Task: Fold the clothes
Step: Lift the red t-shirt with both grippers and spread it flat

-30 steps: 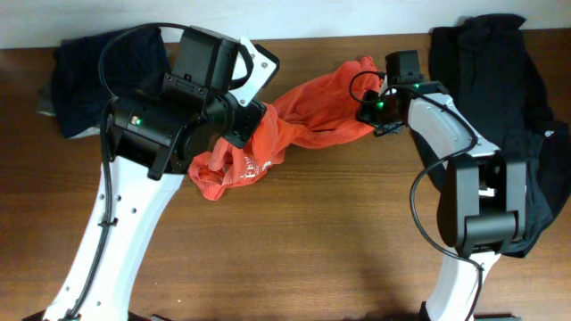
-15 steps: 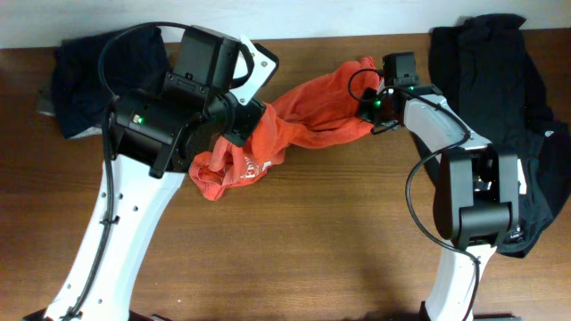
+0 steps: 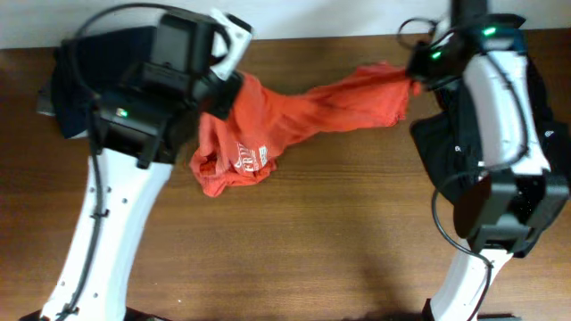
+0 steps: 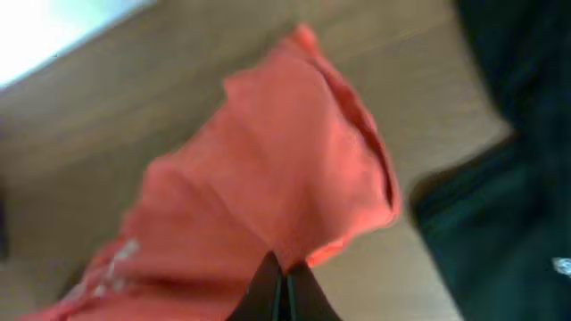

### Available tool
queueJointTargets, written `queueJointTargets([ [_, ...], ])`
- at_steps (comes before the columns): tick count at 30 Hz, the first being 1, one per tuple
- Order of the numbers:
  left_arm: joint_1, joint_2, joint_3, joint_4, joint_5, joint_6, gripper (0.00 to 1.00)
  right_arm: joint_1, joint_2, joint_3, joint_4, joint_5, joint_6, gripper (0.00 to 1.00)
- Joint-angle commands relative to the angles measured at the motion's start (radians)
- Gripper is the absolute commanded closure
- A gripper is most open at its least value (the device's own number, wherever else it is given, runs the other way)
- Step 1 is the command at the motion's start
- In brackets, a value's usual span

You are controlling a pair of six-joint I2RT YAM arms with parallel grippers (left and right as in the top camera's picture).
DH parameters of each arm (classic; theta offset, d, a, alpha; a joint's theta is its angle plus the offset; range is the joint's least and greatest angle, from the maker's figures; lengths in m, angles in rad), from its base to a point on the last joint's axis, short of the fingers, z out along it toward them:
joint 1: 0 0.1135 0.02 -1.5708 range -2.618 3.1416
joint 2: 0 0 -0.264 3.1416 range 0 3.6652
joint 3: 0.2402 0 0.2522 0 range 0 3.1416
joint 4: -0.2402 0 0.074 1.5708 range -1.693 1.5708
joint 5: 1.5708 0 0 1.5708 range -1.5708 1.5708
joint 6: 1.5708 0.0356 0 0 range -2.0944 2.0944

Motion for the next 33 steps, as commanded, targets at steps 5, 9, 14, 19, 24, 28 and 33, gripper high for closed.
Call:
queueJointTargets([
  [5,0.208,0.003,0.008,0.155,-0.022,-0.068,1.0,-0.068,-0.076,0.374,-0.259,-0.018,-0.092,0.96],
  [9,0.276,0.0,0.01,0.204,-0.022,-0.072,1.0,-0.101,-0.087,0.502,-0.358,-0.02,-0.109,0.96],
  [14,0.298,-0.033,0.024,0.216,-0.023,-0.068,1.0,-0.159,-0.126,0.632,-0.458,-0.021,-0.109,0.96],
  [19,0.298,-0.105,0.053,0.22,-0.023,-0.068,1.0,-0.186,-0.188,0.698,-0.513,-0.024,-0.141,0.96],
  [24,0.298,-0.228,0.063,0.234,-0.023,-0.068,1.0,-0.184,-0.287,0.7,-0.515,-0.031,-0.155,0.96],
  [28,0.298,-0.348,0.063,0.233,-0.031,-0.06,1.0,-0.184,-0.367,0.7,-0.515,-0.047,-0.155,0.96],
  [33,0.298,-0.498,0.063,0.219,-0.038,-0.06,1.0,-0.184,-0.462,0.699,-0.515,-0.052,-0.153,0.96],
])
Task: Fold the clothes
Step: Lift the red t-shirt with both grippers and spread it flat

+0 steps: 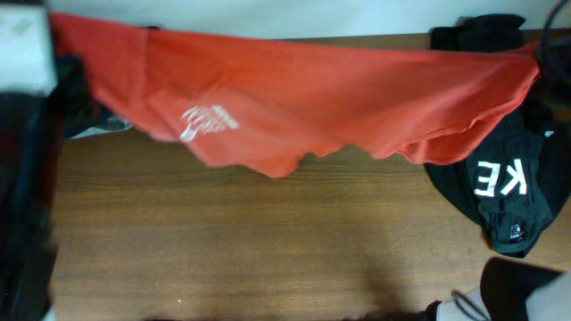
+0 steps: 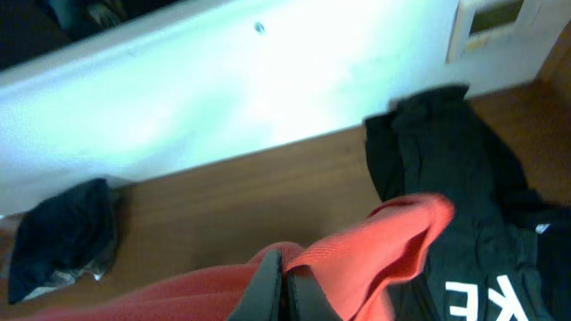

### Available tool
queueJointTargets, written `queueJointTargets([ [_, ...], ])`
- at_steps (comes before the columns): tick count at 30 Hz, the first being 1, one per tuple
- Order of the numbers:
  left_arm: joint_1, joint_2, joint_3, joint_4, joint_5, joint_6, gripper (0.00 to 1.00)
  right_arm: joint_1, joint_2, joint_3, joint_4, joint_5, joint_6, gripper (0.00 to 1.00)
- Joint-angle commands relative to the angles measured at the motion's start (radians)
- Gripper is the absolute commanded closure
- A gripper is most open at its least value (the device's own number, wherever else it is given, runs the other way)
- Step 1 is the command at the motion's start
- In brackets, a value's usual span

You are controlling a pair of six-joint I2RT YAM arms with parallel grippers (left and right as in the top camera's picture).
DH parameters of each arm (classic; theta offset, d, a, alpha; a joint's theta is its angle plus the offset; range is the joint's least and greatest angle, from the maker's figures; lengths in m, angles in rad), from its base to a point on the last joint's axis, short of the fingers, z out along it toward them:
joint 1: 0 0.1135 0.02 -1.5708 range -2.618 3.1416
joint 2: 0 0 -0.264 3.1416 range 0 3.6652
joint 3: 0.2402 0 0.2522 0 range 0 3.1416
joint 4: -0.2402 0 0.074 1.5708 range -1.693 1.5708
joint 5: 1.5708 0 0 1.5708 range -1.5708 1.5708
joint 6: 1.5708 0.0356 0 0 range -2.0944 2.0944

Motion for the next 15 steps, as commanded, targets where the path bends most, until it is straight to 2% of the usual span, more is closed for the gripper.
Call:
queueJointTargets([
  [1,0.009,-0.096,0.014,-0.006,-0.034,-0.001,1.0,-0.012,-0.067,0.014,-0.006,-0.002,-0.01,0.96],
  [7,0.009,-0.18,0.013,-0.026,-0.065,0.044,1.0,-0.012,-0.117,0.012,-0.006,-0.032,-0.006,0.96],
  [10,0.009,-0.164,0.013,-0.034,-0.121,0.043,1.0,-0.012,-0.114,0.003,-0.006,-0.055,-0.003,0.96],
  [15,0.009,-0.092,0.013,-0.05,-0.122,0.043,1.0,-0.012,-0.109,-0.097,-0.006,-0.065,-0.003,0.96],
])
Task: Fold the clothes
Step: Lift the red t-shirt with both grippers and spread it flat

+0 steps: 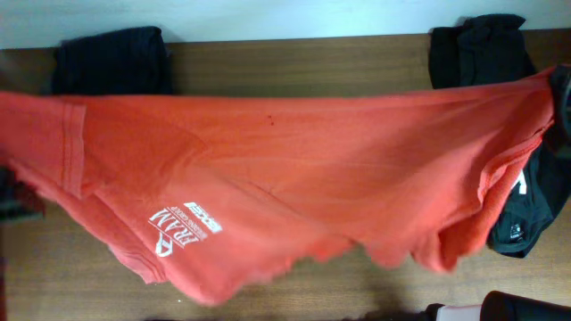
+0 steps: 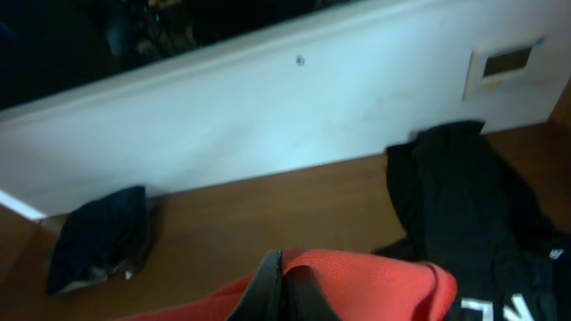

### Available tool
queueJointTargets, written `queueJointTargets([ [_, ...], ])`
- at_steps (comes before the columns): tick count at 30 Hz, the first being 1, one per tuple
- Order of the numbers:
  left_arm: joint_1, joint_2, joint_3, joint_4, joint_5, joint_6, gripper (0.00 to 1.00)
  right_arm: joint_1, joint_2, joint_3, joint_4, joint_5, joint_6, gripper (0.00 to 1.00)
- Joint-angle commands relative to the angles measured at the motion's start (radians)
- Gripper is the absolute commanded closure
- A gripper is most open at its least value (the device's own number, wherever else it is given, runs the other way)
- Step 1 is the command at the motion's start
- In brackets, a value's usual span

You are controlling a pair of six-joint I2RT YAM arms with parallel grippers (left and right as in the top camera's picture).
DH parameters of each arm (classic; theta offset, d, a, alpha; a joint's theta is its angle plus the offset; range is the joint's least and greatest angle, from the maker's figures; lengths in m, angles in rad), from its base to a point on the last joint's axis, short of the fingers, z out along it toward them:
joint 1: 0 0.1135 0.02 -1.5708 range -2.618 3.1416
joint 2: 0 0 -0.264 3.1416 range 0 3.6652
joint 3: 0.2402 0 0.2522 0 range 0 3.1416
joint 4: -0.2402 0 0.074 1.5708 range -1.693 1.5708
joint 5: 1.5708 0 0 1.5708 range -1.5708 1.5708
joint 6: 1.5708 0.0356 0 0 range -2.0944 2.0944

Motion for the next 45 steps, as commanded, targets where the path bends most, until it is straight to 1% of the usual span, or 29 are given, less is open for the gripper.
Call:
queueJointTargets([
  [1,0.008,0.084,-0.006,-0.019,-0.047,0.014,1.0,-0.012,0.027,-0.089,-0.006,-0.005,-0.006,0.96],
  [3,0.008,0.15,-0.006,-0.061,-0.043,-0.016,1.0,-0.012,0.046,-0.161,-0.005,-0.005,-0.019,0.96],
  [6,0.008,0.228,-0.006,-0.085,-0.042,-0.053,1.0,-0.012,0.077,-0.234,0.006,-0.005,-0.039,0.96],
  [10,0.008,0.357,-0.006,-0.137,-0.008,-0.11,1.0,0.002,0.148,-0.359,0.076,-0.005,-0.046,0.96],
  [14,0.008,0.494,-0.007,-0.171,0.052,-0.113,1.0,0.045,0.219,-0.476,0.175,-0.004,-0.054,0.96],
  [19,0.008,0.686,-0.008,-0.164,0.053,-0.113,1.0,0.107,0.332,-0.624,0.36,-0.004,-0.053,0.96],
  [22,0.008,0.798,-0.008,-0.125,0.053,-0.113,1.0,0.138,0.406,-0.686,0.488,-0.004,-0.053,0.96],
  [25,0.008,0.909,-0.008,-0.054,0.054,-0.113,1.0,0.166,0.499,-0.709,0.62,-0.003,-0.053,0.96],
  [30,0.005,1.064,-0.008,0.111,0.07,-0.116,1.0,0.192,0.649,-0.71,0.861,0.007,-0.036,0.96],
  [33,0.004,1.131,-0.008,0.212,0.099,-0.116,1.0,0.198,0.71,-0.71,0.979,0.007,0.019,0.96],
  [35,-0.001,1.155,-0.008,0.247,0.103,-0.116,1.0,0.199,0.724,-0.71,1.002,0.007,0.032,0.96],
  [45,-0.016,1.159,-0.008,0.314,0.103,-0.116,1.0,0.197,0.722,-0.708,1.023,0.015,0.03,0.96],
])
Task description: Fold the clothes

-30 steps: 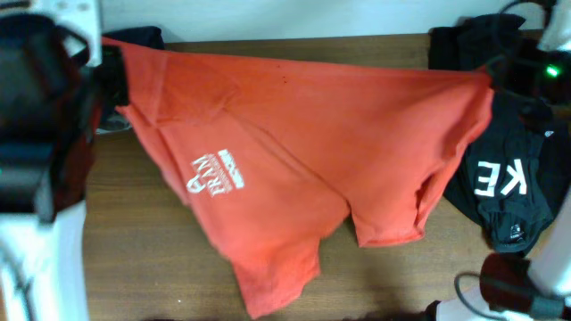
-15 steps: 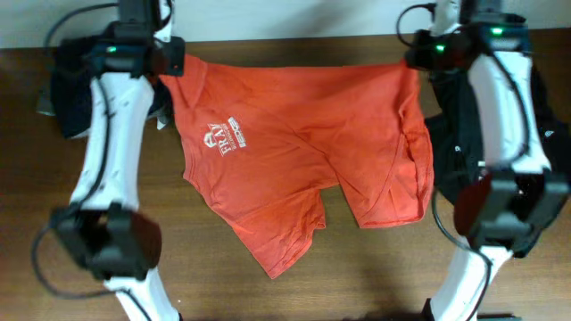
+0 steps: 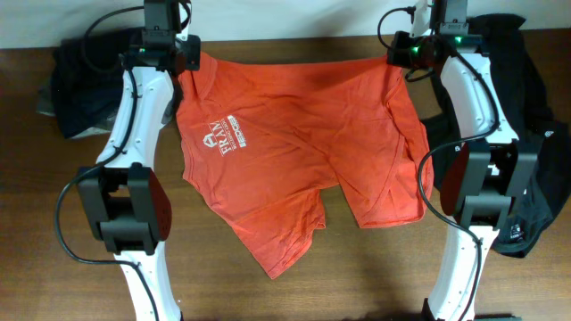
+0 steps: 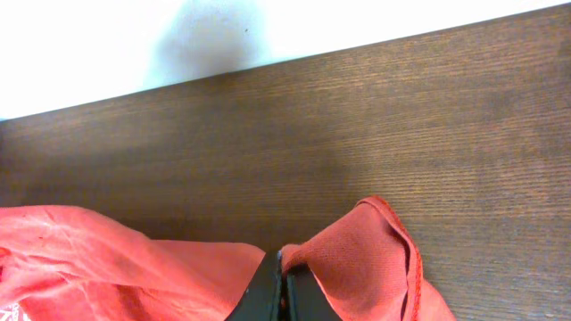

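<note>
An orange T-shirt (image 3: 294, 143) with a white chest print lies spread on the wooden table (image 3: 268, 285), its top edge along the far side. My left gripper (image 3: 186, 55) is shut on the shirt's far left corner. At the far right corner my right gripper (image 3: 399, 52) is shut on the cloth. In the right wrist view the orange fabric (image 4: 375, 259) bunches around the shut right gripper (image 4: 280, 267), low over the table. The shirt's lower part lies rumpled, one flap reaching toward the front.
A dark folded garment (image 3: 76, 80) lies at the far left behind the left arm. A black garment (image 3: 535, 134) with white lettering is heaped along the right side, under and beside the right arm. A white wall (image 4: 268, 36) borders the table's far edge.
The shirt, then stretched wide and close under the camera, now lies on the table. Both grippers have come down to the far edge, still shut on its top corners.
The shirt was a crumpled bundle held between both grippers over the table's far half. It was then stretched out wide between them high above the table. Now it lies spread, print up, with both top corners held at the far edge.
</note>
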### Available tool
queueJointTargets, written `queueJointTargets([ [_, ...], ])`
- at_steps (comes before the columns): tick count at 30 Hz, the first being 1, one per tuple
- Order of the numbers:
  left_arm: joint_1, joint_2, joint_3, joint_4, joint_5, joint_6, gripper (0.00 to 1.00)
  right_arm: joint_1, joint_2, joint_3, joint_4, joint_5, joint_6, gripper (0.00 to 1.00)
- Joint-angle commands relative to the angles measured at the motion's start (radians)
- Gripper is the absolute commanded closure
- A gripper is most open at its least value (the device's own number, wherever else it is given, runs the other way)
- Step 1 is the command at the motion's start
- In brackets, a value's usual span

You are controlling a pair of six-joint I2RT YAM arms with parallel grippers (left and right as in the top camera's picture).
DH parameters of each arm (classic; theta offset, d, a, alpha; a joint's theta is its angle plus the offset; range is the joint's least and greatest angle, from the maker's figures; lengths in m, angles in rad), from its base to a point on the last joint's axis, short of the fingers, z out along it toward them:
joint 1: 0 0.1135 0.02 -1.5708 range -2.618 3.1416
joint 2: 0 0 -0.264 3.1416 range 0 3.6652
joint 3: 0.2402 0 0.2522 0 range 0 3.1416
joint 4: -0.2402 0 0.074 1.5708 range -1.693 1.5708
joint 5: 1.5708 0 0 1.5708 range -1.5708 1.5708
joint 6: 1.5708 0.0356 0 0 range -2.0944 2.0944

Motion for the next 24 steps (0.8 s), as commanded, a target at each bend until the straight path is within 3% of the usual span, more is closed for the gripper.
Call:
queueJointTargets([
  [1,-0.008,-0.009,0.005,0.025,0.011,-0.01,1.0,0.001,-0.015,0.008,0.032,0.015,0.007,0.96],
  [2,-0.008,-0.009,0.005,0.037,0.011,-0.01,0.96,0.001,-0.015,0.008,0.05,0.02,0.007,0.91],
  [3,-0.007,-0.009,0.005,0.053,0.011,-0.01,0.57,0.001,-0.015,0.008,0.076,0.027,0.006,0.66],
  [4,-0.007,-0.009,0.005,0.076,0.011,-0.01,0.16,0.001,-0.015,0.008,0.101,0.031,0.003,0.31],
  [5,-0.008,-0.01,0.008,0.09,0.011,-0.01,0.01,0.0,-0.016,0.01,0.118,0.031,-0.002,0.06],
  [6,-0.008,-0.013,0.015,0.092,0.011,-0.01,0.01,-0.002,-0.021,0.019,0.121,0.031,-0.004,0.01],
  [11,-0.008,-0.042,0.126,-0.033,0.011,-0.056,0.01,-0.017,-0.086,0.091,0.009,0.032,-0.004,0.01],
  [17,-0.022,-0.134,0.273,-0.304,0.133,-0.063,0.01,-0.031,-0.216,0.238,-0.284,0.035,-0.009,0.01],
  [24,-0.077,-0.285,0.294,-0.557,0.179,-0.063,0.01,-0.031,-0.396,0.307,-0.57,0.035,-0.103,0.01],
])
